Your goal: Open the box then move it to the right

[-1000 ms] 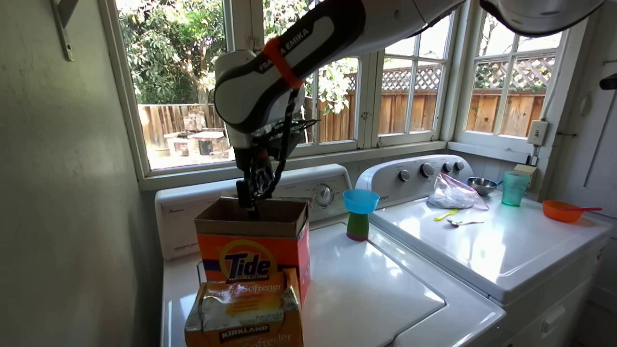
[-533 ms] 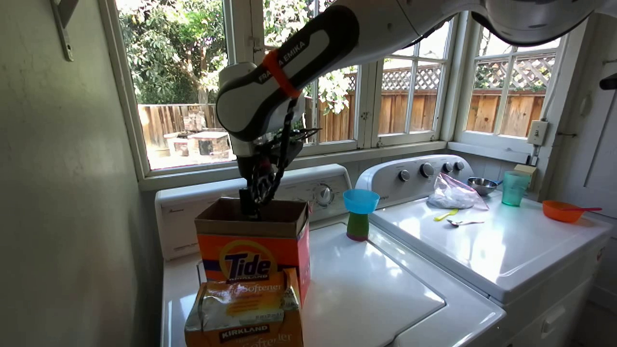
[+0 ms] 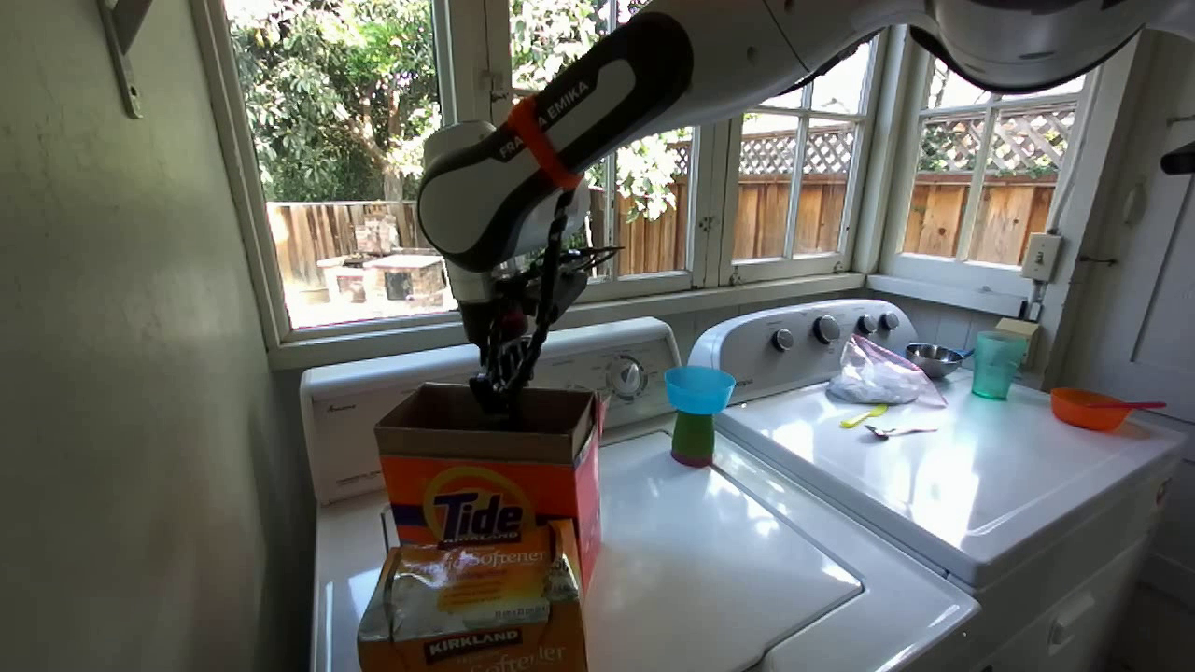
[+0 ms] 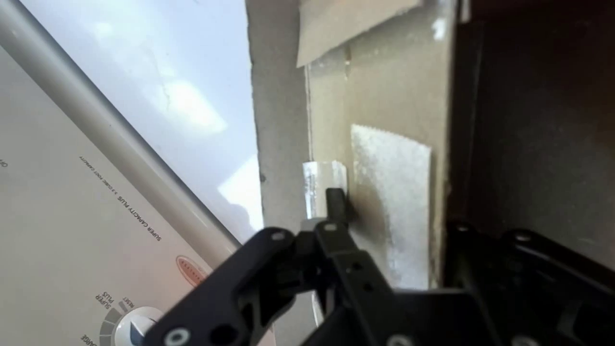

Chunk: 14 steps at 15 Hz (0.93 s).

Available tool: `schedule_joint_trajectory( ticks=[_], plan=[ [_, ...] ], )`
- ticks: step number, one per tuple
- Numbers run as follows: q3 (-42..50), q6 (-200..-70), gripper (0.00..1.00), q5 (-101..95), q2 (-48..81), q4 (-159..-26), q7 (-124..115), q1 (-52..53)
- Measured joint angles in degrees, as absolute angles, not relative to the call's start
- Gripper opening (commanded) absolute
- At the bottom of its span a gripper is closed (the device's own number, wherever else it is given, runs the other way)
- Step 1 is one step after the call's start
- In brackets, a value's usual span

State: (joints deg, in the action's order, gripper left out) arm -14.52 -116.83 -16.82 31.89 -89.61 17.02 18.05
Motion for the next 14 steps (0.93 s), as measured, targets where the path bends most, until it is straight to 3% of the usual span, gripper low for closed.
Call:
schedule_joint_trajectory(
  ticks=[2, 14],
  plan=[
    [-14.46, -116.83, 0.00, -16.82, 31.94, -89.58, 17.02, 18.05],
    [-14.65, -115.33, 0.01, -16.81, 28.89, -89.00, 17.27, 18.51]
  ],
)
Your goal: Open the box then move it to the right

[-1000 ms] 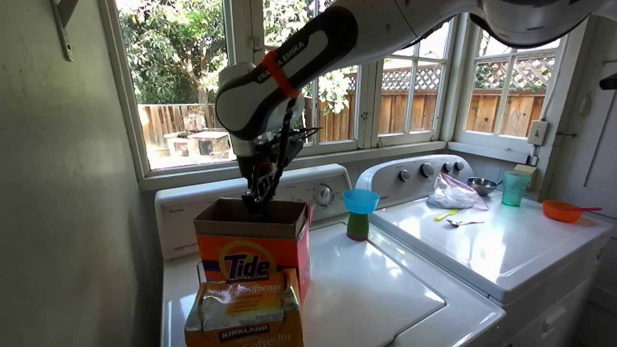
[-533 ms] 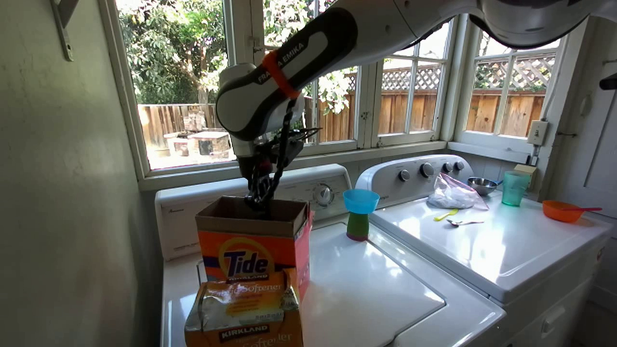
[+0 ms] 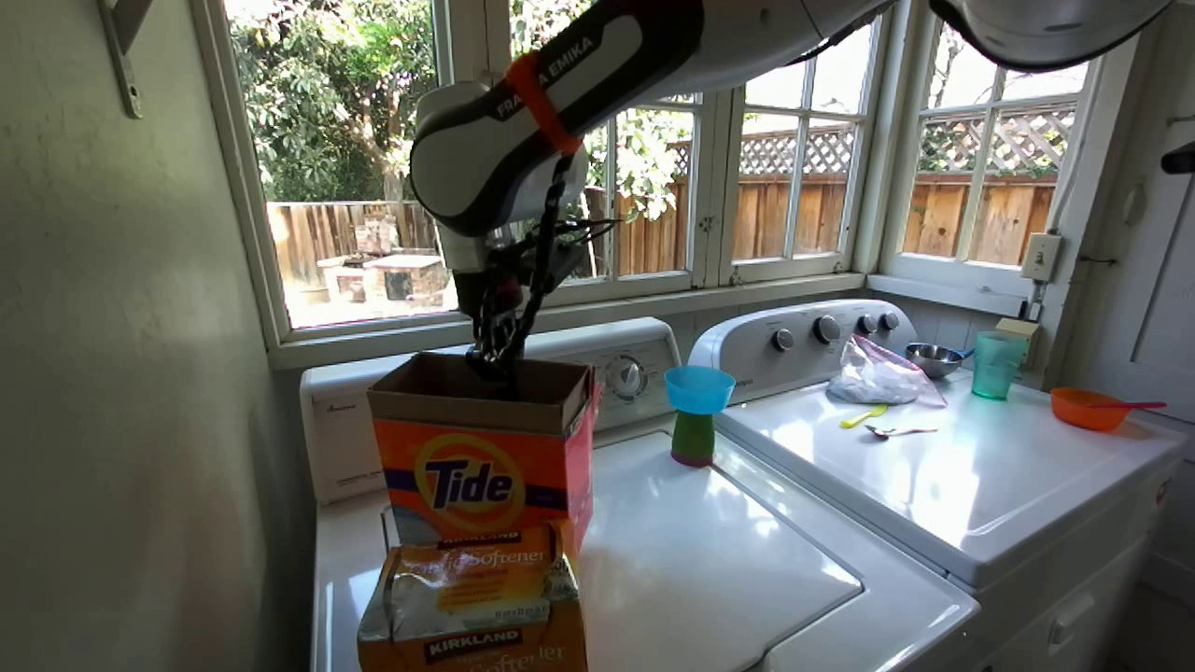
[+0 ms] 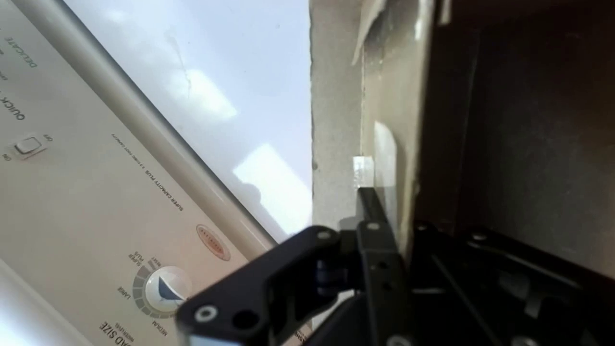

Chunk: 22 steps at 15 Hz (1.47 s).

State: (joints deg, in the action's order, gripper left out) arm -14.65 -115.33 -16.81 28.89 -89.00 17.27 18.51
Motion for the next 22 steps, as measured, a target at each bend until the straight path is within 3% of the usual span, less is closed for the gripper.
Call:
schedule_joint_trajectory(
  ticks=[11, 22],
  plan=[
    [-14.47, -104.78, 0.01, -23.39, 20.44, -86.84, 37.47, 18.08],
    [-8.87, -103.31, 0.04, -21.46, 13.00, -88.41, 21.84, 11.75]
  ],
)
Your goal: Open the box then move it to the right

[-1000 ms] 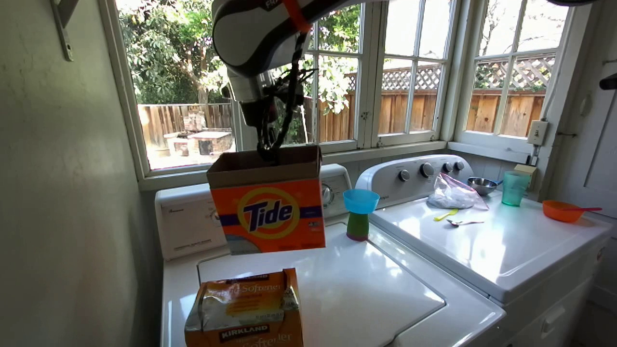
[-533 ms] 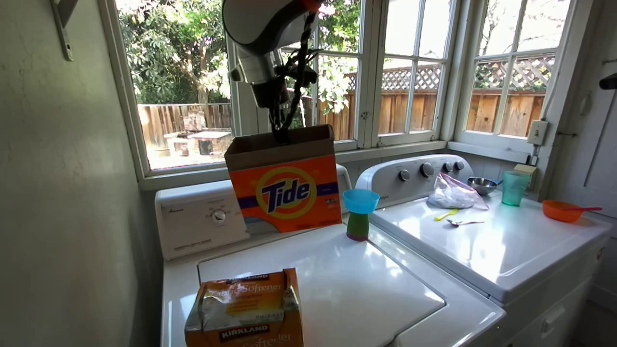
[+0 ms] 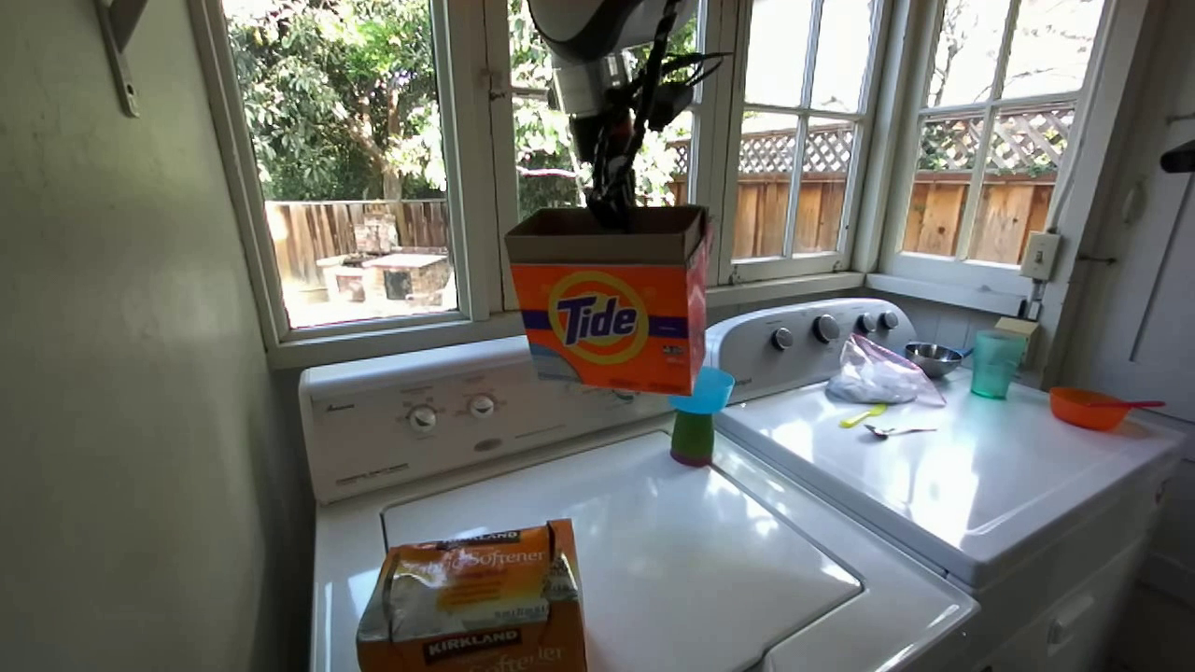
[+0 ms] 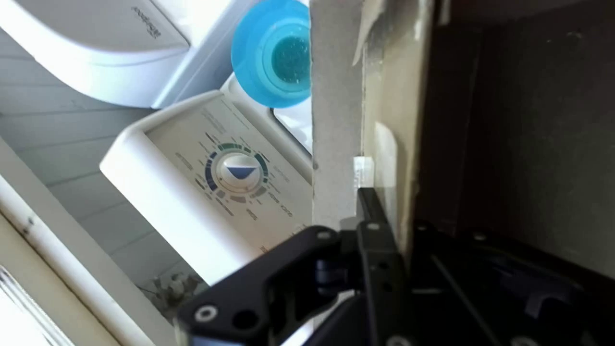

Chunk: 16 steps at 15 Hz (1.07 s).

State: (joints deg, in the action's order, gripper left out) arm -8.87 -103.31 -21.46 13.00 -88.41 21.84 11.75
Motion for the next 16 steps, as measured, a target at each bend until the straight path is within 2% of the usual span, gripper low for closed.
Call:
schedule_joint_trajectory(
  ticks=[16],
  plan=[
    [-5.82, -103.47, 0.01, -18.61, 12.07, -87.39, 17.11, 7.26]
  ],
)
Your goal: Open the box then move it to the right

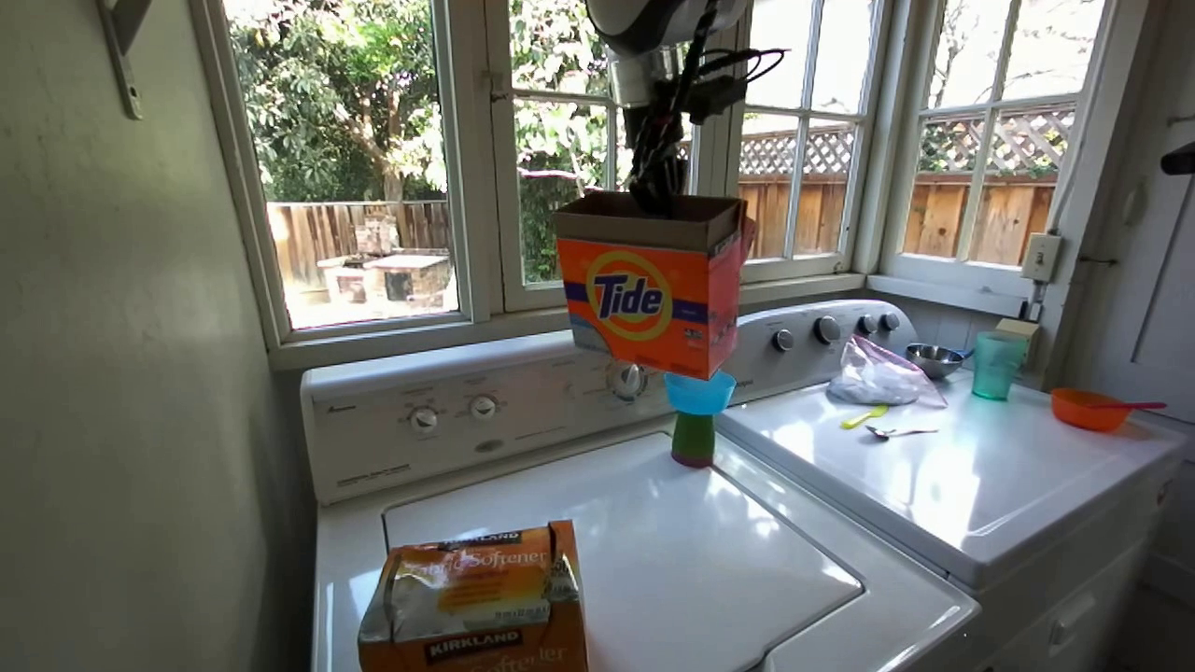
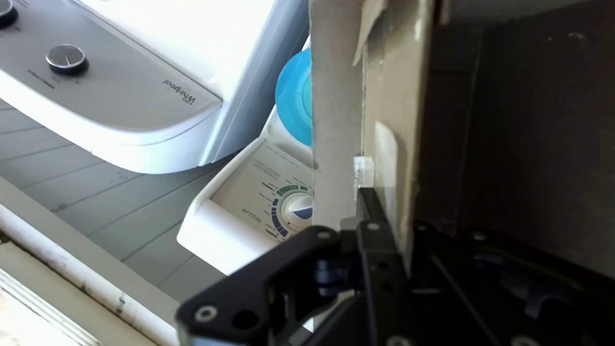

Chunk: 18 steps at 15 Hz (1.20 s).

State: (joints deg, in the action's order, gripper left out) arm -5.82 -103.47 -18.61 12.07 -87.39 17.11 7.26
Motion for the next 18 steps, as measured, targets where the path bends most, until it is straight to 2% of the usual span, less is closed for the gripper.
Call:
schedule_joint_trajectory(
  ticks=[9, 10, 18],
  plan=[
    [-0.91, -104.27, 0.01, -15.88, 6.94, -88.11, 5.17, 1.98],
    [-0.51, -104.35, 0.04, -15.88, 6.34, -88.41, 3.65, 1.65],
    [0.15, -104.48, 0.01, -16.50, 5.55, -89.24, 0.69, 1.28]
  ],
)
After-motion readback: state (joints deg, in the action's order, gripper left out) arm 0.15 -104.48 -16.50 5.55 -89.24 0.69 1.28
